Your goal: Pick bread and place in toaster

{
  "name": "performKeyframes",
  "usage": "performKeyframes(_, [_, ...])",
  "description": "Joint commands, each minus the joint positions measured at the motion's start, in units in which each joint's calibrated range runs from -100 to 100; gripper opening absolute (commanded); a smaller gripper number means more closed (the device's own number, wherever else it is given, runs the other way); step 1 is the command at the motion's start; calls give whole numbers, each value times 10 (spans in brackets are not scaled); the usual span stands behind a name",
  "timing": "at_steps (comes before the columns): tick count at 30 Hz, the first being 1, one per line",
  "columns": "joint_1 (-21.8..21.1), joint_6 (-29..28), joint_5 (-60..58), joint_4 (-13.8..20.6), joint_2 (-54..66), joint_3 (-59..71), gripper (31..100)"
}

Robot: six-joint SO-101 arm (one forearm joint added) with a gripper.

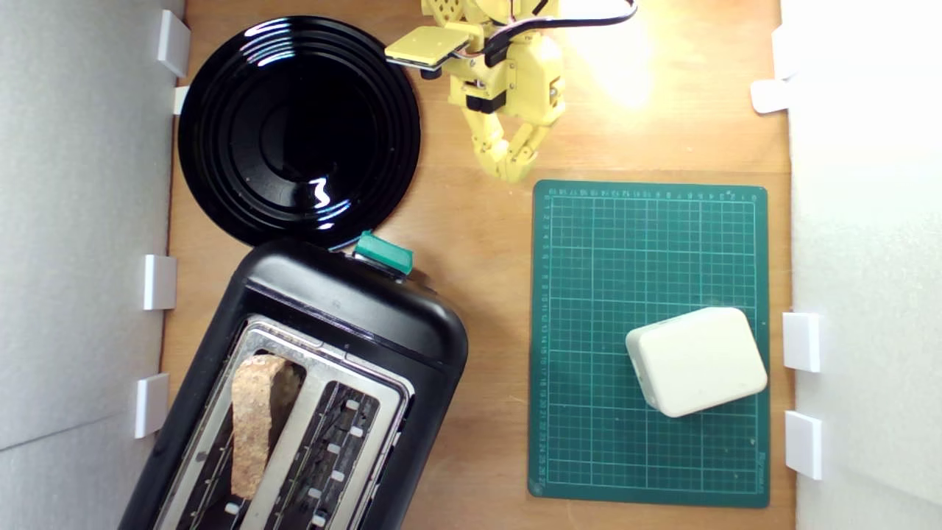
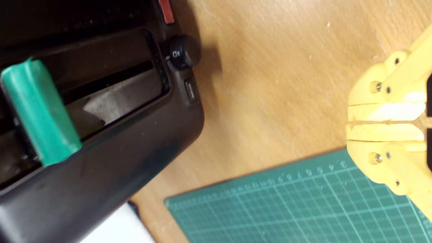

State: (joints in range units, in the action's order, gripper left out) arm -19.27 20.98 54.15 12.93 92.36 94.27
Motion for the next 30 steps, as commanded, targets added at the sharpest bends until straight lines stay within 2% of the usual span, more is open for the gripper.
performKeyframes(1, [3,5,22,7,20,5,319])
performKeyframes(9, [46,36,84,-1,58,17,318])
performKeyframes(30, [46,33,88,-1,61,16,318])
